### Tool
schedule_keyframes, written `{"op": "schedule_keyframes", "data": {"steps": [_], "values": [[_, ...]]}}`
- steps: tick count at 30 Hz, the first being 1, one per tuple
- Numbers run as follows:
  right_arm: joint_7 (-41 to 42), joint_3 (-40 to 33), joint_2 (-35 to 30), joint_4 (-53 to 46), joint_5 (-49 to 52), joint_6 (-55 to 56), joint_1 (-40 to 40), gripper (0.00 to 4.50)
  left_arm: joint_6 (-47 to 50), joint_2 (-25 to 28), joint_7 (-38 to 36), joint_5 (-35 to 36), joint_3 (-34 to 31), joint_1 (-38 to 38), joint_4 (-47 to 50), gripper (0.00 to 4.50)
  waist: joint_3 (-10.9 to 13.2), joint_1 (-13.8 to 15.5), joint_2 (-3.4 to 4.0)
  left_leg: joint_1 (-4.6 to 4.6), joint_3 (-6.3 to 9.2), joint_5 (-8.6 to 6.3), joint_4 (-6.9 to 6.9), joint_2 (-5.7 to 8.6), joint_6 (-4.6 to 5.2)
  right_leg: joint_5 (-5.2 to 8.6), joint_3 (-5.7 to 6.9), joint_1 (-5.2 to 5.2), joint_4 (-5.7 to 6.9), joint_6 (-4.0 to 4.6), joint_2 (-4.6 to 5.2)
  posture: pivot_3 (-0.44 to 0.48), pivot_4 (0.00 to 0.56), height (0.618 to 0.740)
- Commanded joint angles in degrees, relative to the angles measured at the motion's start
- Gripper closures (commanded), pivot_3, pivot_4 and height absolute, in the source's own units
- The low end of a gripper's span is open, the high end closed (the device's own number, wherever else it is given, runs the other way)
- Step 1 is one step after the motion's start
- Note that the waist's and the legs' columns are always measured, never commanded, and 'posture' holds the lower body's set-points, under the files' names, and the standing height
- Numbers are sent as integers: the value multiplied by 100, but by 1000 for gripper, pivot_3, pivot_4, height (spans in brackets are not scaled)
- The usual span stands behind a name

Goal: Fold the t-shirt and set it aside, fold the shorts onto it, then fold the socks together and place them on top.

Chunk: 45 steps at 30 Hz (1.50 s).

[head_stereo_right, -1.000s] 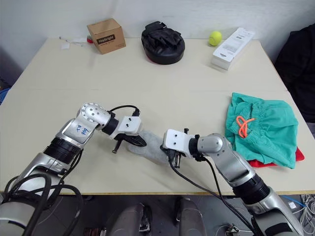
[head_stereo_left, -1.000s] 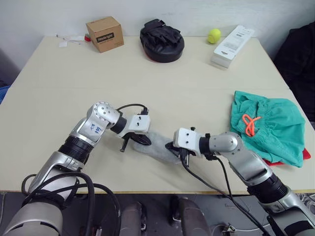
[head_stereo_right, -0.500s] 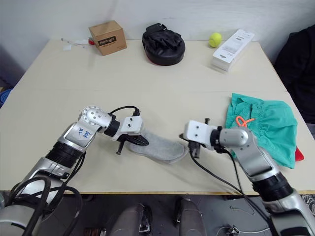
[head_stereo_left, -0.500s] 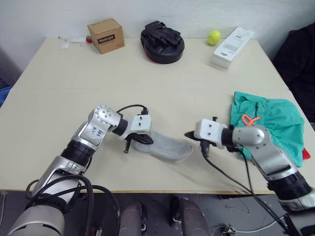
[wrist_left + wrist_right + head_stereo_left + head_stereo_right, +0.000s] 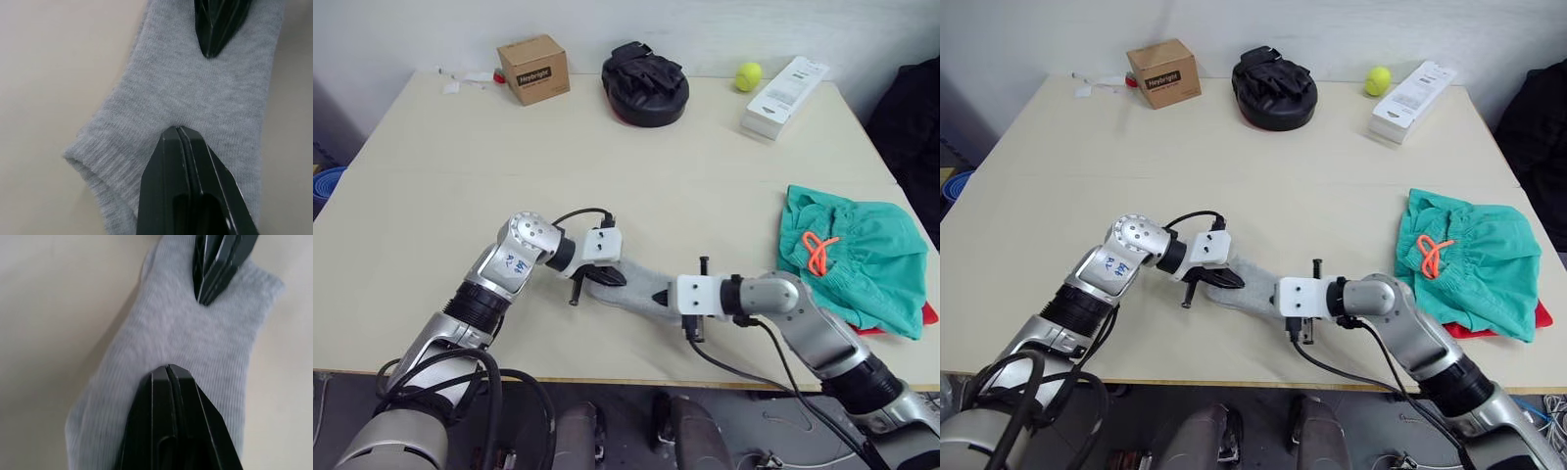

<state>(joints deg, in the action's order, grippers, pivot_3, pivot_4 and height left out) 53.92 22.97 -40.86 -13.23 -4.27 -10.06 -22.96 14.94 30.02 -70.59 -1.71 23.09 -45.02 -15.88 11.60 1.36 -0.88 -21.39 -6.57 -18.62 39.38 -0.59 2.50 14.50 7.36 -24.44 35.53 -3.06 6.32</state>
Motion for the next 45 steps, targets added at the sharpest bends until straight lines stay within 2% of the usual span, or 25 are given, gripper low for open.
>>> {"op": "schedule_keyframes", "data": {"steps": [1,12,17,19,23,25,30,34,37,40,43,45], "values": [[-44,-174,-229,377,-271,436,80,4500,297,36,82,-26,-9,244,343,4485,0,-5,0,1,0,0,0,0,0,0,0,0,0,0,0,0,150,740],[-418,-27,450,1857,-669,2219,-600,4500,1760,100,597,-33,-81,862,1604,4485,-3,-38,-6,11,-5,3,-1,-3,-7,1,-9,3,0,2,-1,0,150,740],[-187,-524,358,1560,-111,2067,-577,4500,1931,75,832,85,-242,909,1761,4485,-3,-35,-5,12,-5,3,-1,-4,-8,2,-10,3,0,3,-1,0,150,740],[-29,-838,197,958,292,1466,-304,4500,1956,49,881,213,-373,885,1816,4485,-2,-11,-3,9,-4,3,-1,-4,-8,2,-10,2,0,3,-1,0,150,740],[68,-1812,-284,-949,1579,-862,635,4500,2102,158,791,573,-657,745,2126,4485,1,8,1,-16,22,1,-2,-7,-9,2,6,-6,-1,3,1,0,150,740],[-17,-2207,-463,-1585,2030,-1707,1001,4500,2288,243,672,806,-789,641,2309,4485,1,-4,2,-20,22,0,-2,-7,-7,2,8,-7,-5,3,2,0,150,740],[-427,-3041,-552,-2398,2902,-3352,1695,4500,2689,121,621,1299,-964,250,2305,4485,2,9,2,-14,24,-6,-7,-10,-13,4,9,-7,-21,7,1,0,150,740],[-1053,-3448,-186,-2706,3790,-4905,1936,4500,2145,-225,719,948,-377,110,1592,4485,1,28,2,-12,26,-7,-7,-8,-10,3,9,-2,-23,6,3,0,150,740],[-1579,-3761,247,-2700,4330,-5900,1795,3913,1561,-380,778,592,47,233,901,4500,1,7,3,-11,24,-7,-10,-8,-10,3,8,-5,-23,6,2,0,150,740],[-2054,-4171,818,-2615,4822,-6952,1552,2877,806,-318,727,160,444,343,291,4500,0,-14,2,-12,17,-6,-19,-8,-12,5,5,-15,-20,10,1,0,150,740],[-2447,-4720,1541,-2399,5119,-8005,1217,1822,585,-380,718,105,459,317,34,4500,-18,-2,16,-2,20,-8,-21,-12,-12,7,6,-9,-19,13,1,0,150,740],[-2684,-4909,1800,-2217,5377,-8231,1157,1096,507,-417,738,78,453,299,-44,4500,-26,-1,20,-2,21,-22,-22,-12,12,7,4,-9,-18,13,3,0,150,740]]}}
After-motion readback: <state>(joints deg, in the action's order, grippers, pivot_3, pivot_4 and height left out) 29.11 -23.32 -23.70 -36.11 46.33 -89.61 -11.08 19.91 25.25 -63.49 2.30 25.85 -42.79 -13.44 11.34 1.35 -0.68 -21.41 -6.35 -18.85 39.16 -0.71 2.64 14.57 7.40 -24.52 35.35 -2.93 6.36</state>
